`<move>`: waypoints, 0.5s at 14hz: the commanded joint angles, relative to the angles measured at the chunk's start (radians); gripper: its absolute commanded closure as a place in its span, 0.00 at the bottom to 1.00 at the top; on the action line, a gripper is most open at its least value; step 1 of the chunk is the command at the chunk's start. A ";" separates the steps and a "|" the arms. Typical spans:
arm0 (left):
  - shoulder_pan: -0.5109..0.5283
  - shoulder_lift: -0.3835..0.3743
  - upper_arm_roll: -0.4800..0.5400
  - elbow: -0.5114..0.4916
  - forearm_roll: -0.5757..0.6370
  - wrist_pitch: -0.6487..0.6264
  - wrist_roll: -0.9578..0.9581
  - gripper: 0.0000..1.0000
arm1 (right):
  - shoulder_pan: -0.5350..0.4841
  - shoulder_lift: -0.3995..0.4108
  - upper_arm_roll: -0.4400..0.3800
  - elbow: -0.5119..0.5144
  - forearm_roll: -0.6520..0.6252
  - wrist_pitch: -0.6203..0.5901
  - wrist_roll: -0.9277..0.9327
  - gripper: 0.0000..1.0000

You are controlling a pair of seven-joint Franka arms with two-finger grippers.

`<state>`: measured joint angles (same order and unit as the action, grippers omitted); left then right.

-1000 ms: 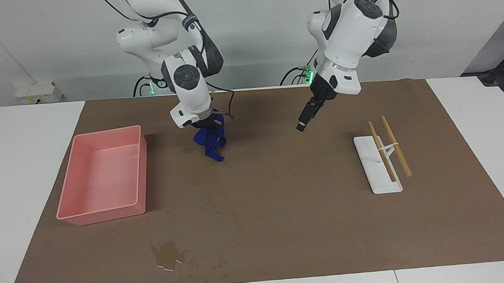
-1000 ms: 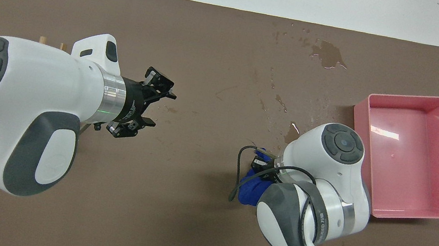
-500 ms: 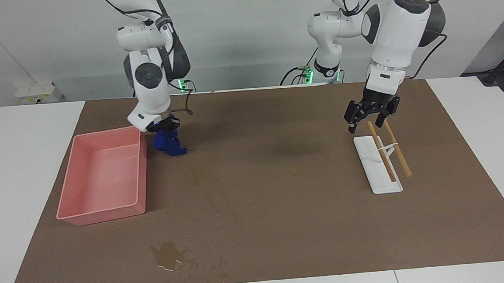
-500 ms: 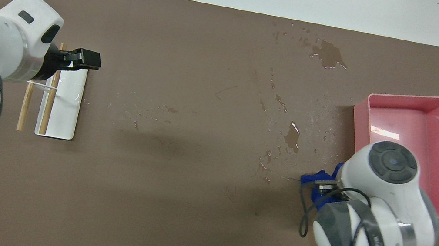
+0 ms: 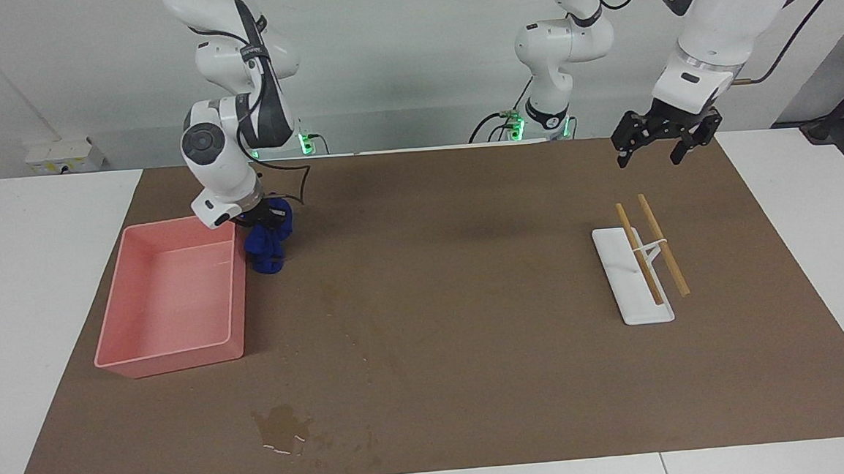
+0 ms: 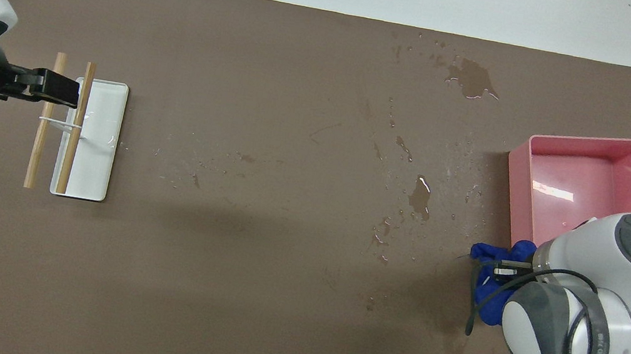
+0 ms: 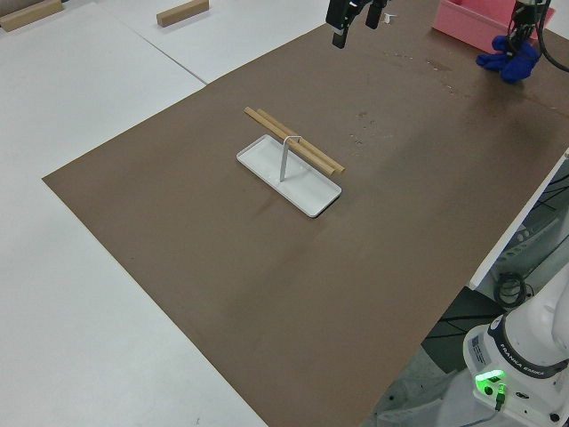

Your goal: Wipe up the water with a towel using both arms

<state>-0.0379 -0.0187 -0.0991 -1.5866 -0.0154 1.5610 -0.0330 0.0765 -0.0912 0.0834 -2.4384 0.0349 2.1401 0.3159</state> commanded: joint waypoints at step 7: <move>0.003 0.003 -0.004 -0.012 0.025 -0.030 0.015 0.00 | 0.083 0.154 0.007 0.077 0.140 0.325 0.094 1.00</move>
<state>-0.0378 -0.0062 -0.1003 -1.5835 -0.0145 1.5555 -0.0211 0.1759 0.0005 0.0899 -2.4295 0.1473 2.4328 0.4644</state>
